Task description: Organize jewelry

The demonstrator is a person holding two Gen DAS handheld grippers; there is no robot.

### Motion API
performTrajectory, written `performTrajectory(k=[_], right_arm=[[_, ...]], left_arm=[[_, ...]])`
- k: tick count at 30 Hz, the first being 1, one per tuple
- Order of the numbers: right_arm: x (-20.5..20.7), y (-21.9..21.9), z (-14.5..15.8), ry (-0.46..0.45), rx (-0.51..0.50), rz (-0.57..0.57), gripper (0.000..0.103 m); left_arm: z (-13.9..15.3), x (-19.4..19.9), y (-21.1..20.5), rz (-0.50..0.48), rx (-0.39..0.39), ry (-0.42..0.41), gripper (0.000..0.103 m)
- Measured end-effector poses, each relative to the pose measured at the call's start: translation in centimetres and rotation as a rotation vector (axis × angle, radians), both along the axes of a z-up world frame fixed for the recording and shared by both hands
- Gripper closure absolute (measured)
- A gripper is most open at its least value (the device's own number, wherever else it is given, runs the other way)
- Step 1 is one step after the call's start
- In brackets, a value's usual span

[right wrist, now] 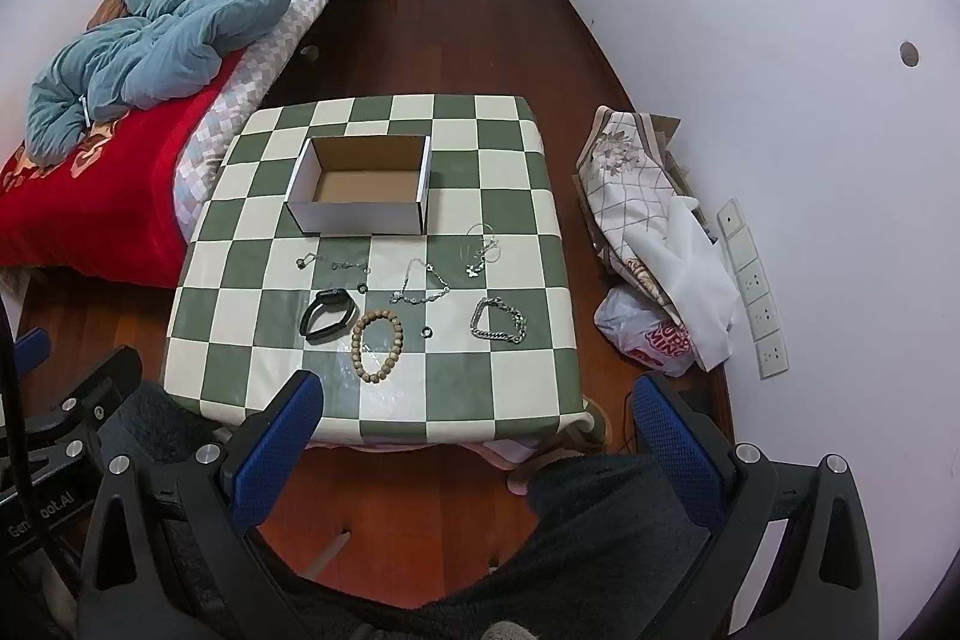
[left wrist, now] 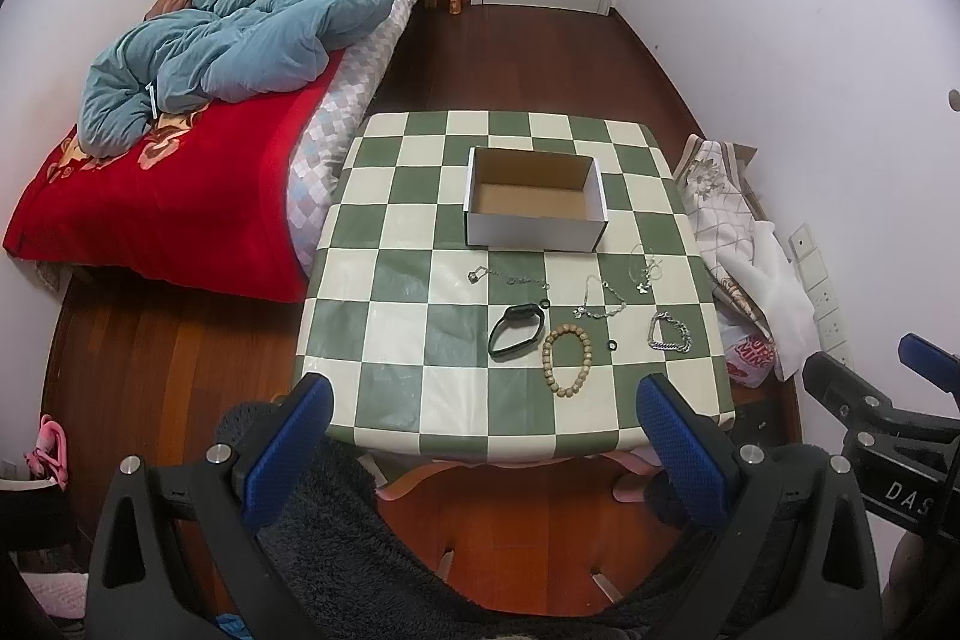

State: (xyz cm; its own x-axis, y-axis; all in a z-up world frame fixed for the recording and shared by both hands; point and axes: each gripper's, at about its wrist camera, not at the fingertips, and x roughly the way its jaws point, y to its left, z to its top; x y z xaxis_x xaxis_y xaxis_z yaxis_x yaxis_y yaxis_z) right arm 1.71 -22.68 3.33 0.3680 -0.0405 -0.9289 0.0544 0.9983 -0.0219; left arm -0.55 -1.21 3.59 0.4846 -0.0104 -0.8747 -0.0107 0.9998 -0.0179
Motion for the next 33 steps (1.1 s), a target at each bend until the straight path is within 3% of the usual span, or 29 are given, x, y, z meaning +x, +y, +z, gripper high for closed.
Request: performTrajectory(k=[19,25,33], right_arm=[[0.0,-0.7,0.0,-0.019,0.002,-0.016,0.0],[1.6,-2.0,-2.8,-0.008,0.004,-0.07,0.0],[4.8,-3.9,-10.0,0.075,0.024,-0.145,0.0]], left_arm=[[0.0,0.6,-0.5,-0.001,-0.003,-0.009,0.0],[-3.2,2.6,0.0,0.026,0.059,-0.016,0.0],[-10.0,7.4,-0.6,0.011,0.121,0.052,0.0]])
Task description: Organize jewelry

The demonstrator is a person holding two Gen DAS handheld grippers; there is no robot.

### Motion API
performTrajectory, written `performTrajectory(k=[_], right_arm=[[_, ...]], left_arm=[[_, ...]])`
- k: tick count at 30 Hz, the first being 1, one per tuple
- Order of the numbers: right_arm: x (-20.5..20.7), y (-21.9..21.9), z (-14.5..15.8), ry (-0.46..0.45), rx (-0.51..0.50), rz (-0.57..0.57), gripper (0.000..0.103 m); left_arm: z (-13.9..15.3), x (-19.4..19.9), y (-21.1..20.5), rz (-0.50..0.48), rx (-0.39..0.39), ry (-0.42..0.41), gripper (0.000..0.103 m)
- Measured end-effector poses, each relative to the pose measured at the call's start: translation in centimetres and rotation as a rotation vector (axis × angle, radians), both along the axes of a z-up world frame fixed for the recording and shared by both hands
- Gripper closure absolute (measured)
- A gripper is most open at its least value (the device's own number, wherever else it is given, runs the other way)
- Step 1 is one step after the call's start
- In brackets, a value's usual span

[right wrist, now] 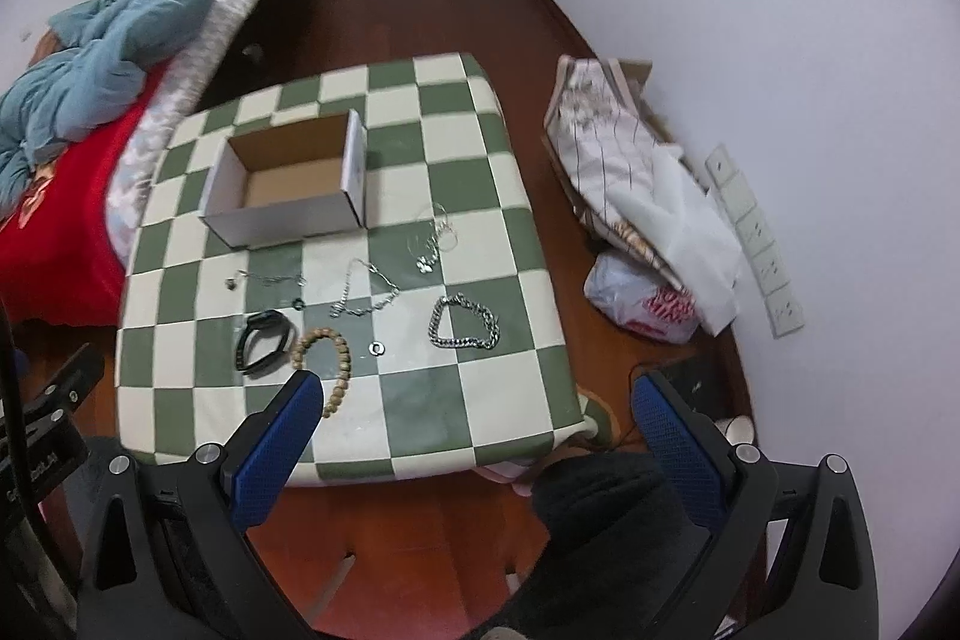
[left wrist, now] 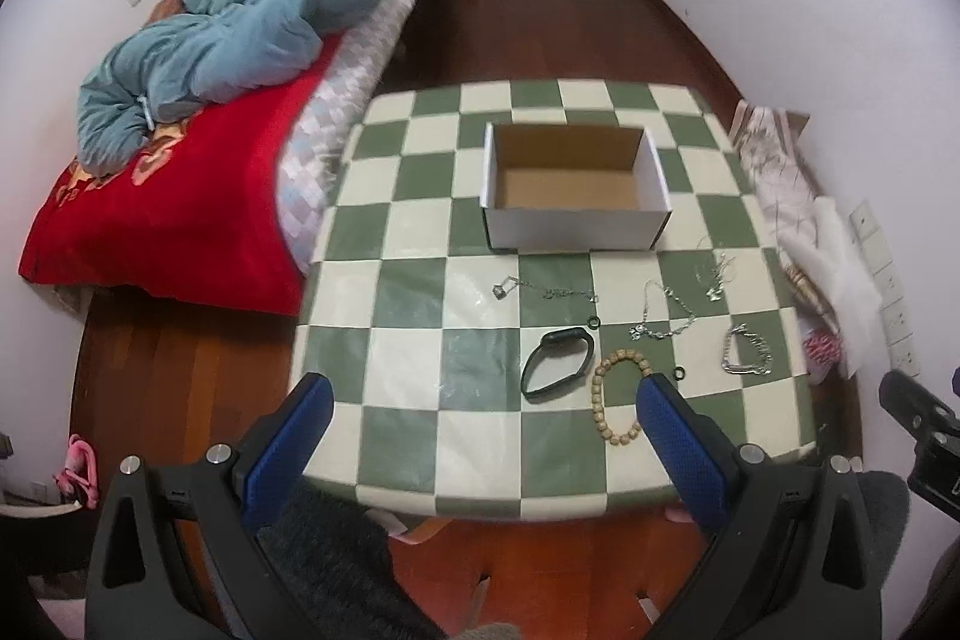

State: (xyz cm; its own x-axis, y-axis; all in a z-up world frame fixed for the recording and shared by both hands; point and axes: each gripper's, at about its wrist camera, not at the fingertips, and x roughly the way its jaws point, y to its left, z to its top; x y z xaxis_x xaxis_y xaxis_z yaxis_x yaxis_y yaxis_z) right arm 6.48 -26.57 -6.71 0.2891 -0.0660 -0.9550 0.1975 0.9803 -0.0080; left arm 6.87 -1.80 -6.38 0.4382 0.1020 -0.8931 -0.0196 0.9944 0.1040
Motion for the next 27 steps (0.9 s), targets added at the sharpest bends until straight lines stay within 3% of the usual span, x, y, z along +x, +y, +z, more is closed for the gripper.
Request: performTrajectory(k=[9,13,20,24,27], right_arm=[[3.1,-1.6,-9.5,0.128,0.065,-0.065,0.007],[3.9,-1.1,-12.5,0.174,0.094,-0.072,0.01],[4.8,1.2,-17.1,0.246,0.152,-0.051,0.024],[5.4,2.7,-18.7,0.263,0.188,-0.035,0.032],[5.8,3.2,-19.7,0.266,0.196,-0.042,0.038]], left_arm=[[-7.5,3.5,-0.5,-0.022,0.023,0.144,0.0],[-10.6,4.9,-0.5,-0.03,0.017,0.201,0.0],[-14.5,6.8,0.0,-0.021,-0.011,0.262,0.001],[-16.2,7.8,0.4,-0.017,-0.042,0.292,0.015],[-17.0,8.3,0.5,-0.025,-0.056,0.31,0.018]])
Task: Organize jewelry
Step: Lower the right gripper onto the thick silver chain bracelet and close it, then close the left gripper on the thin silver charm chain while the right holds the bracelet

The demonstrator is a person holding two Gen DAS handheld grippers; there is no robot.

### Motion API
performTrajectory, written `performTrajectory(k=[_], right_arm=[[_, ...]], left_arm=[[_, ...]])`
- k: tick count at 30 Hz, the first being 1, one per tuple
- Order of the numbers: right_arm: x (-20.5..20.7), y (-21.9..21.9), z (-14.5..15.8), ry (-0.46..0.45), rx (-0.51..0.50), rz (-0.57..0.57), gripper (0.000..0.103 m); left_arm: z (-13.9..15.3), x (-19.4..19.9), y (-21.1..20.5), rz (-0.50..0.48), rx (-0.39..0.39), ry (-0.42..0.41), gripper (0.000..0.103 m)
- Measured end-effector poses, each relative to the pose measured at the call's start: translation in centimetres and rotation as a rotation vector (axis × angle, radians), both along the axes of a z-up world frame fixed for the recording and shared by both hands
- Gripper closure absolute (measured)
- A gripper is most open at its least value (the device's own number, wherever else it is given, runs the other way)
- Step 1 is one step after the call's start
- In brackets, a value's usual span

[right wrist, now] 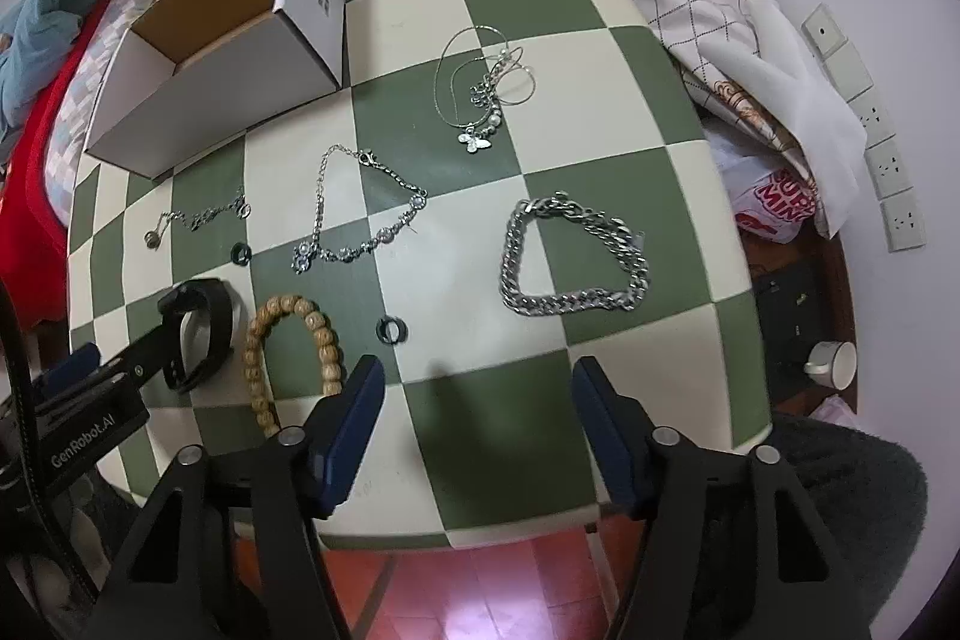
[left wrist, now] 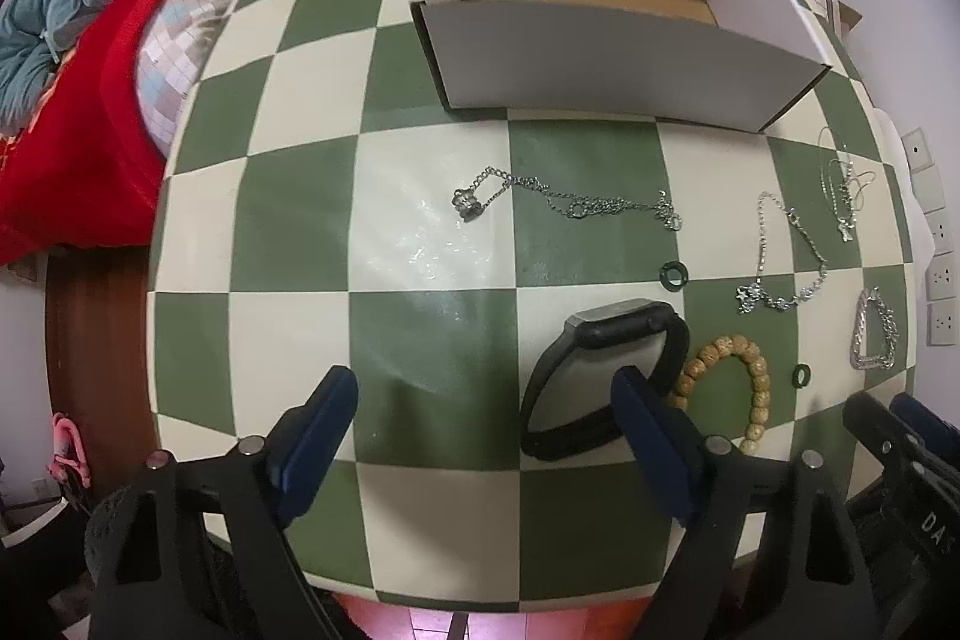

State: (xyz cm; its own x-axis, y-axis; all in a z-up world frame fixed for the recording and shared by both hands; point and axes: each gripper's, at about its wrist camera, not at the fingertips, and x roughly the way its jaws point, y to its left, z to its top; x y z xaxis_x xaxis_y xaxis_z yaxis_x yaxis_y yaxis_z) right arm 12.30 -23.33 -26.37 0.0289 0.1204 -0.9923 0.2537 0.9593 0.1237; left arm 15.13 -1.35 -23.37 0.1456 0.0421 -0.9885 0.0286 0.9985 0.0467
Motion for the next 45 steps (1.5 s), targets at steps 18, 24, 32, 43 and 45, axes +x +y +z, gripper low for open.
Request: performTrajectory(k=[18,24,32,43,45], right_arm=[[1.6,-7.4,-3.3,-0.001,-0.125,-0.135,0.046],[2.6,-5.9,-3.0,-0.054,-0.128,-0.063,0.092],[2.5,-6.6,-3.1,-0.072,-0.086,-0.086,0.093],[2.6,-6.7,-3.2,-0.065,-0.086,-0.083,0.093],[2.6,-6.6,-3.2,-0.065,-0.094,-0.076,0.093]], left_arm=[[-0.2,0.4,2.3,0.035,-0.065,-0.004,0.028],[1.7,1.4,4.5,0.051,-0.107,-0.031,0.028],[-0.5,5.4,5.7,0.033,-0.09,0.006,0.028],[-2.9,6.7,5.8,-0.075,-0.061,0.028,0.077],[-3.0,6.4,6.0,-0.088,-0.064,0.023,0.098]])
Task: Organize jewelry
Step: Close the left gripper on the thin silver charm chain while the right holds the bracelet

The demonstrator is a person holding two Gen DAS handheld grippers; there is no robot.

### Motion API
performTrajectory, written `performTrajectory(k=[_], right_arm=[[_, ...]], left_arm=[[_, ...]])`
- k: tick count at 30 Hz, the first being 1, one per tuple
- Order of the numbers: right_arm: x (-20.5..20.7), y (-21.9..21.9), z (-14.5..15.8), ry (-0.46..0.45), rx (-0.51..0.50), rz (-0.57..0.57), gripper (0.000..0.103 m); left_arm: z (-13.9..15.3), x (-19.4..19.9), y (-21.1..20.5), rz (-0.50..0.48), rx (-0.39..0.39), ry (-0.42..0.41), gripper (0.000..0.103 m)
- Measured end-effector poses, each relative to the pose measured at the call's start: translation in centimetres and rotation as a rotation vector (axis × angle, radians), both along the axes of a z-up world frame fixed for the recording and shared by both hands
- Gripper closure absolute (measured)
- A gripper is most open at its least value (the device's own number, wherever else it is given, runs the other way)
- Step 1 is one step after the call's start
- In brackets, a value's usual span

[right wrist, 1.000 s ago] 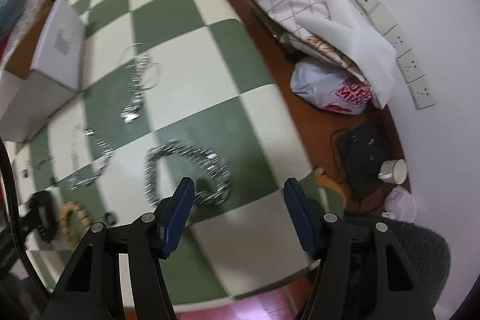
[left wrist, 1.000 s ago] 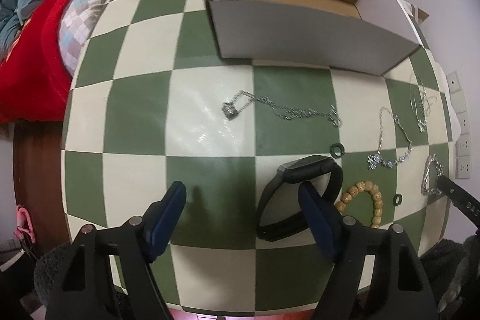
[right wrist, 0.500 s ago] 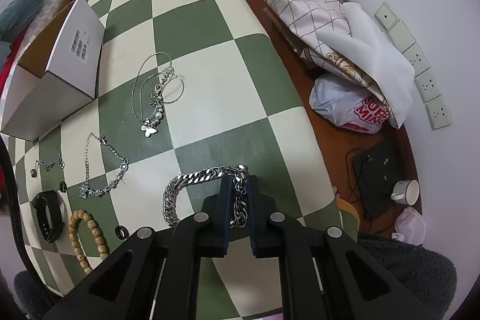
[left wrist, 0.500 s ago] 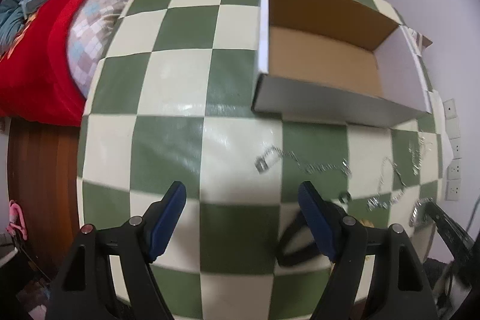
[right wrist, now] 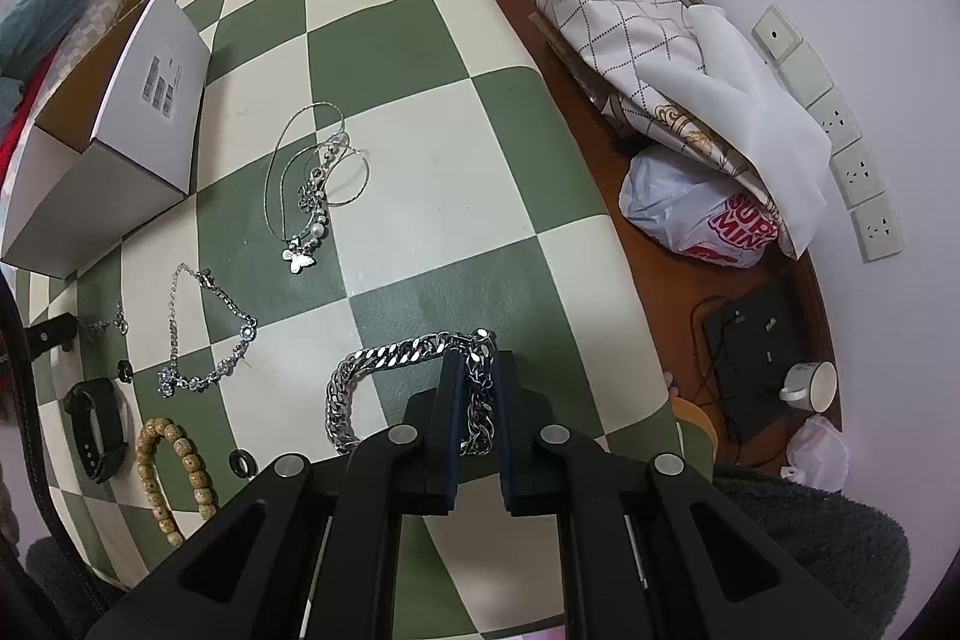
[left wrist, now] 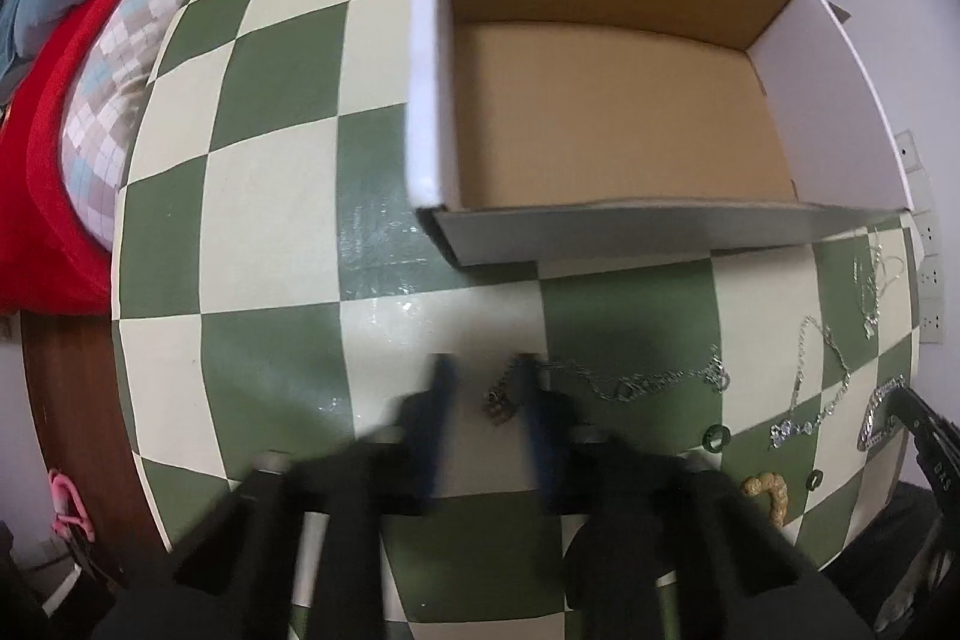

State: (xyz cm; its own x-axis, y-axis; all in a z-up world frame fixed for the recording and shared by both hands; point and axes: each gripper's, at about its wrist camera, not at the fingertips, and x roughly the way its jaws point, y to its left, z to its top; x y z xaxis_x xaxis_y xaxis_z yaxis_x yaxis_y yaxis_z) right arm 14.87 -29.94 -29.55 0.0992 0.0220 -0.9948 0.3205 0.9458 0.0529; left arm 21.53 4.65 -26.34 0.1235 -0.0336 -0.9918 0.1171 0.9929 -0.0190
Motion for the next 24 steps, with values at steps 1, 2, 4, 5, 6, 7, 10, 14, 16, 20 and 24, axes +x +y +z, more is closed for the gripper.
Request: performTrajectory(k=[1,2,4,5,6,7,10,14,16,20,24], right_arm=[[0.1,0.0,0.0,0.001,-0.004,0.004,0.093],[0.1,0.1,0.1,0.002,-0.009,0.007,0.093],[0.1,0.3,0.1,0.003,-0.018,0.013,0.093],[0.1,0.3,0.1,0.002,-0.019,0.013,0.093],[0.0,0.3,0.1,0.001,-0.018,0.01,0.093],[0.1,0.3,0.1,0.001,-0.016,0.009,0.094],[-0.1,0.2,0.5,-0.009,0.011,-0.014,0.095],[-0.3,0.5,2.1,-0.047,0.031,-0.011,0.096],[-0.4,0.6,3.0,-0.066,0.053,-0.015,0.096],[-0.5,0.7,4.9,-0.102,0.085,-0.019,0.096],[-0.7,1.0,6.3,-0.127,0.088,-0.005,0.096]], left_arm=[[-0.1,0.0,-0.3,-0.002,0.001,-0.001,0.098],[-0.2,-0.3,-0.2,-0.006,0.004,-0.005,0.098],[-0.1,-1.0,-0.4,-0.009,0.017,-0.009,0.098],[-0.1,-1.4,-0.1,-0.008,0.018,-0.009,0.098],[-0.1,-1.9,0.2,-0.005,0.021,-0.009,0.099],[-0.1,-1.9,0.2,-0.002,0.024,-0.012,0.099],[0.4,-3.5,1.2,0.02,0.013,-0.025,0.103],[2.0,-4.9,2.6,0.045,-0.003,-0.045,0.103],[2.4,-4.1,2.8,0.059,-0.014,-0.053,0.103],[4.7,-5.1,3.9,0.078,-0.035,-0.076,0.103],[5.2,-4.9,2.8,0.064,-0.064,-0.076,0.098]])
